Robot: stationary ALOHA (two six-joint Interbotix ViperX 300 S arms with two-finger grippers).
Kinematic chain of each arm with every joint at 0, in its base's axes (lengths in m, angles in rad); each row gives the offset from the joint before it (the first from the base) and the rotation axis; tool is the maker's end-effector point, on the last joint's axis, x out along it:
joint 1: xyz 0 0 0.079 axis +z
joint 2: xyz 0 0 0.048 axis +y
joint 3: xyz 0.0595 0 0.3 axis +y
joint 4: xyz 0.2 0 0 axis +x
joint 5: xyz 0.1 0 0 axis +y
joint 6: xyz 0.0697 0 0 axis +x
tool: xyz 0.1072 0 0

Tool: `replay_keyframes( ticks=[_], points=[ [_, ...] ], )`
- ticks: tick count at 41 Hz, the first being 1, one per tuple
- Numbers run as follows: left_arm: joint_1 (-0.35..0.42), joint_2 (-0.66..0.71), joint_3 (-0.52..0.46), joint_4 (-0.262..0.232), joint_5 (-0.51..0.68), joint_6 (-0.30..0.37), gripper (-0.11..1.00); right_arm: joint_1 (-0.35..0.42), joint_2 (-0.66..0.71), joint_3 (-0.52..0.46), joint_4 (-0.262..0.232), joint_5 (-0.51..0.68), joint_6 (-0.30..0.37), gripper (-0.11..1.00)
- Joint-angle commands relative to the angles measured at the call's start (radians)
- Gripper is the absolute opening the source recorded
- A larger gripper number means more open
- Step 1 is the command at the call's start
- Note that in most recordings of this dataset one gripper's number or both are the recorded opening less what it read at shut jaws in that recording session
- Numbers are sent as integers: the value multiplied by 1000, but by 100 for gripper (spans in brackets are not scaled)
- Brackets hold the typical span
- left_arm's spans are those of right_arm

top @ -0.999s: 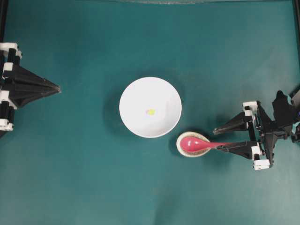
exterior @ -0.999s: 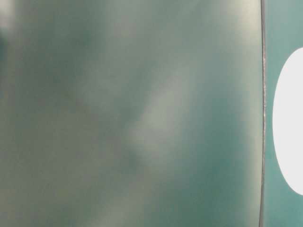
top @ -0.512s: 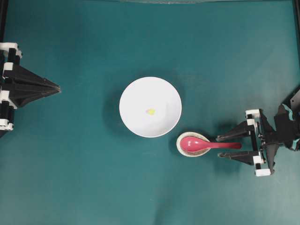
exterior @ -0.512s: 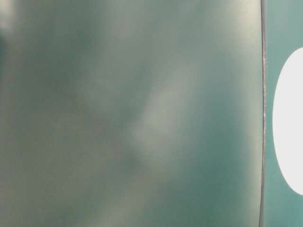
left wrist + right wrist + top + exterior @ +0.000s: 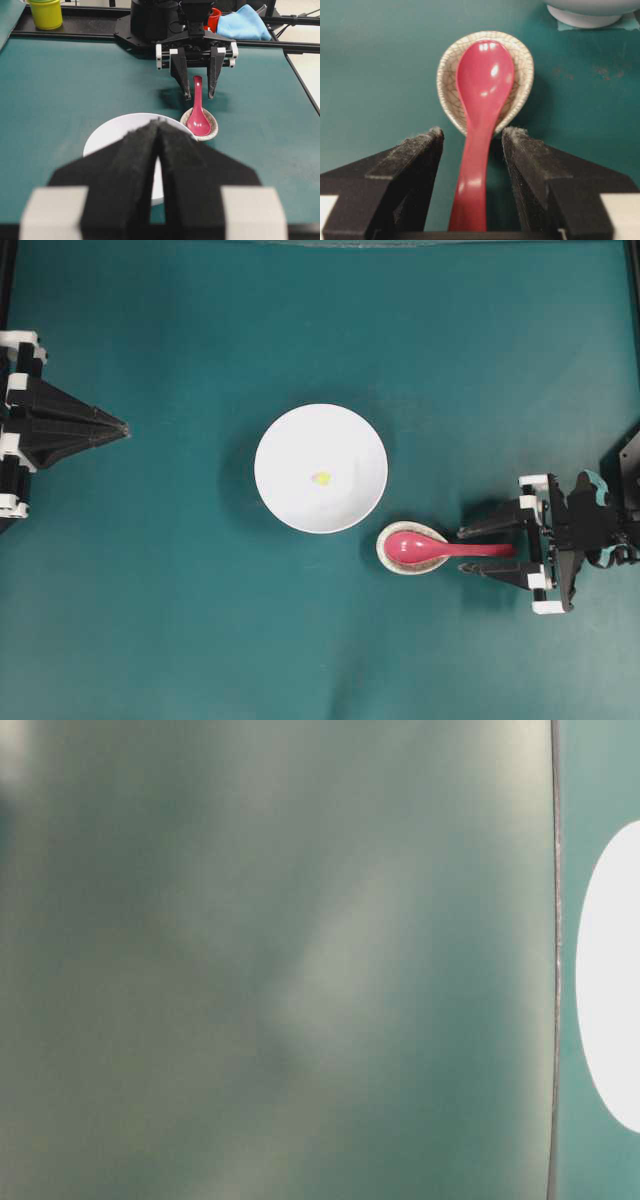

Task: Scoop the yellow hexagonal prism block from the bowl with a spoon using the right arm.

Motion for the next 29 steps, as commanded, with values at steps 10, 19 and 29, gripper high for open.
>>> replay_keyframes(
  ticks=[10, 19, 29],
  points=[
    [0, 5, -34, 2, -11, -5, 1, 5, -9, -20, 25, 34, -2, 56],
    [2, 5, -34, 2, -11, -5, 2, 5, -8, -26, 26, 46, -2, 56],
    [2, 5, -34, 2, -11, -5, 1, 5, -8, -23, 26, 43, -6, 56]
  ],
)
